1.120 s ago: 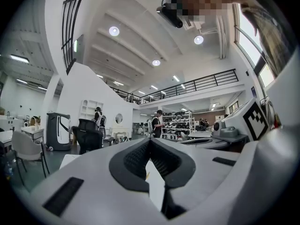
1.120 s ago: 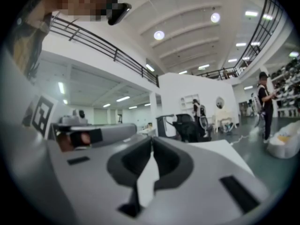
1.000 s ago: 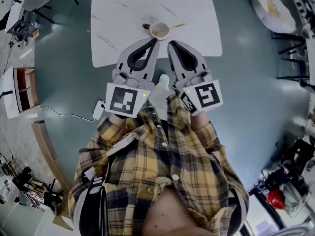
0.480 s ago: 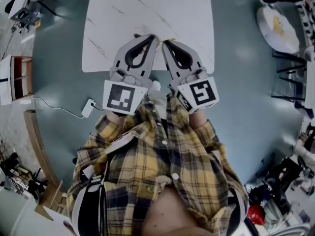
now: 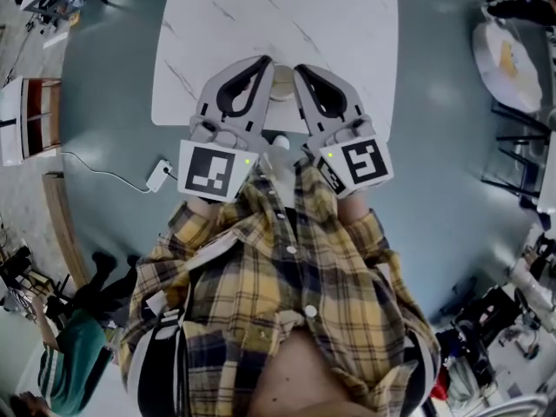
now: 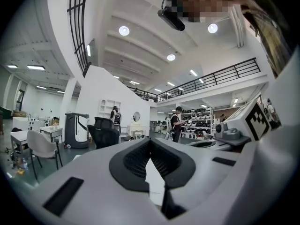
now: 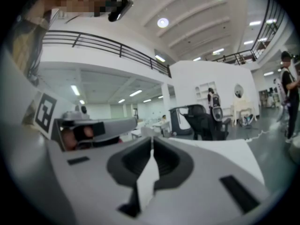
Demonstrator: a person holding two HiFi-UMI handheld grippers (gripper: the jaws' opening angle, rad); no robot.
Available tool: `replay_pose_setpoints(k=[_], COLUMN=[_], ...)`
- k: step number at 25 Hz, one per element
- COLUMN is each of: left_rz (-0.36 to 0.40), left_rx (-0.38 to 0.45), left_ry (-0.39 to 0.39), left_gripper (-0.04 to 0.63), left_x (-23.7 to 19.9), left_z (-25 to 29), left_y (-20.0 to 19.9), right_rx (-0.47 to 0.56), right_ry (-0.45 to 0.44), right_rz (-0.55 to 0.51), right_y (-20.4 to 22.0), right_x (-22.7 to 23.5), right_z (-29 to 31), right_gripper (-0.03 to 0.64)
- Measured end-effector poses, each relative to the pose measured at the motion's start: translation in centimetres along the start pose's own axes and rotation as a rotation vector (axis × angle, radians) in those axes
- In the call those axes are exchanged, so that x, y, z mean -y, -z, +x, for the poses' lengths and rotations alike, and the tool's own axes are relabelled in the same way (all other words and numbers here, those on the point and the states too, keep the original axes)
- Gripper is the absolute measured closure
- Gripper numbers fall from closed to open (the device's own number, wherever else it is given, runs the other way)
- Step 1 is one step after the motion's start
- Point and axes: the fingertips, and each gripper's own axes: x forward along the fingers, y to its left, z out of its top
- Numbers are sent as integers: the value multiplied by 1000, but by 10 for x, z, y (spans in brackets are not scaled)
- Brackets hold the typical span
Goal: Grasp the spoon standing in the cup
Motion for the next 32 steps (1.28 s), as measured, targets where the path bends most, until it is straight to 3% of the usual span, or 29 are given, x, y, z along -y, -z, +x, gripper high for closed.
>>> replay_pose_setpoints(k=[9, 17, 24, 32], left_rz=[-3, -10, -26, -27], left_rx=[13, -12, -47, -79], left_ry=[117, 242, 333, 368], left_gripper=[578, 580, 580, 580], left_x=[-59, -84, -71, -60], left_z=[43, 68, 82, 93], left_y=[-14, -9, -2, 9], right_rx=[-7, -10, -1, -22], right_ry=[105, 246, 352, 374], right_rz=[-6, 22, 36, 49], right_y=[-20, -24, -30, -25], right_x=[22, 49, 73, 86], right_z=[67, 92, 78, 72], right_gripper=[581, 581, 581, 581])
